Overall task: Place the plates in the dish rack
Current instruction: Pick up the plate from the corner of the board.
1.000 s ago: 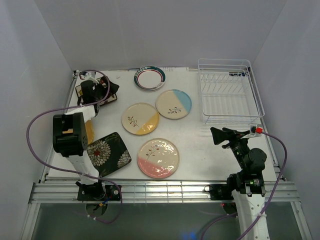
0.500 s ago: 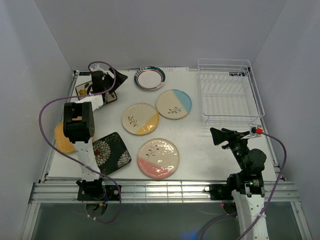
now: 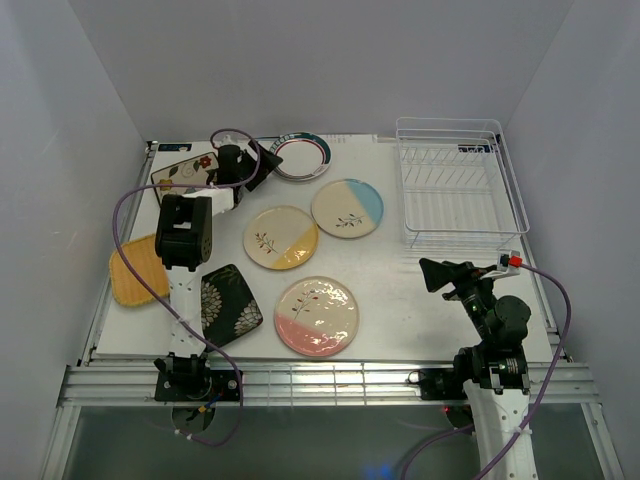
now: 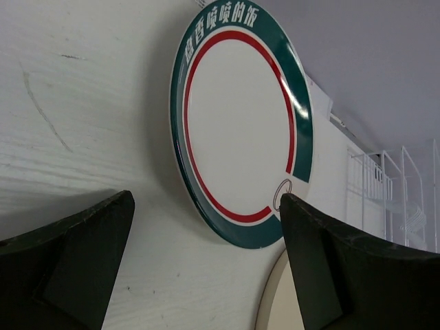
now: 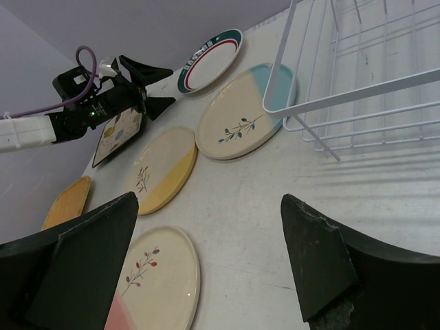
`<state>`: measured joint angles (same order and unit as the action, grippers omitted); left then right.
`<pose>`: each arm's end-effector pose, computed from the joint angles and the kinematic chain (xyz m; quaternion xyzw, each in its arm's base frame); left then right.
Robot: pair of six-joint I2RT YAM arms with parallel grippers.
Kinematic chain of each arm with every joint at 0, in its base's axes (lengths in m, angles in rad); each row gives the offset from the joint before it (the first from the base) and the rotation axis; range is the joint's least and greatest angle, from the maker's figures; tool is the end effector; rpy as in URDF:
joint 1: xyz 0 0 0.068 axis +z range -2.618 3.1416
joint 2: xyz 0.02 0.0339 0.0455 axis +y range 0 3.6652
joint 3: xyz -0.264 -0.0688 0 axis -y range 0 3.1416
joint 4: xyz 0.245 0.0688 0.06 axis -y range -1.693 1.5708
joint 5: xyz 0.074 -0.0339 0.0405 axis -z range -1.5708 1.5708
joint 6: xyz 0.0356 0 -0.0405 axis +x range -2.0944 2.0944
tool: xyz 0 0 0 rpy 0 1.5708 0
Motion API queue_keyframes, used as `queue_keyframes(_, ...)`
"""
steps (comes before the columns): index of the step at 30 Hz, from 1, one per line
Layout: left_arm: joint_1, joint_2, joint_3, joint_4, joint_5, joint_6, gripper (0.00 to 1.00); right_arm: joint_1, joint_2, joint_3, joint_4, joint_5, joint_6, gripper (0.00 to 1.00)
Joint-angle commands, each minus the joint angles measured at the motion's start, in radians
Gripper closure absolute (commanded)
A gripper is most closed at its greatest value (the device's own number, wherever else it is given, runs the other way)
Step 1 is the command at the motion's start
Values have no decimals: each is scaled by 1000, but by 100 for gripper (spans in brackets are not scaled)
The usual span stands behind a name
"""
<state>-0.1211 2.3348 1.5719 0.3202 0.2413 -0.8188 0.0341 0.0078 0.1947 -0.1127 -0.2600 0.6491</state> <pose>0.5145 -0.0712 0.1317 -0.2263 0.8104 -0.3310 0.4271 0.0933 0.0123 0.2281 0.1137 0.6718 0.3265 0.6551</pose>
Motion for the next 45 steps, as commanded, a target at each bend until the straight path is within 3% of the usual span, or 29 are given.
queue_keyframes(1, 14, 12, 63, -12, -19, -45, 3, 4, -147, 38, 16, 7, 7, 10)
queue_keyframes(9, 3, 104, 140, -13, 7, -92, 5, 3, -149, 29, 25, 7, 9, 10)
queue_keyframes(27, -6, 170, 186, -15, 84, -181, 19, 4, -158, 31, 25, 10, 43, 10)
queue_keyframes(34, -8, 192, 195, -15, 99, -187, 32, 3, -160, 34, 24, 5, 50, 10)
queue_keyframes(45, -8, 158, 163, -13, 101, -174, 69, 3, -163, 35, 18, 4, 50, 10)
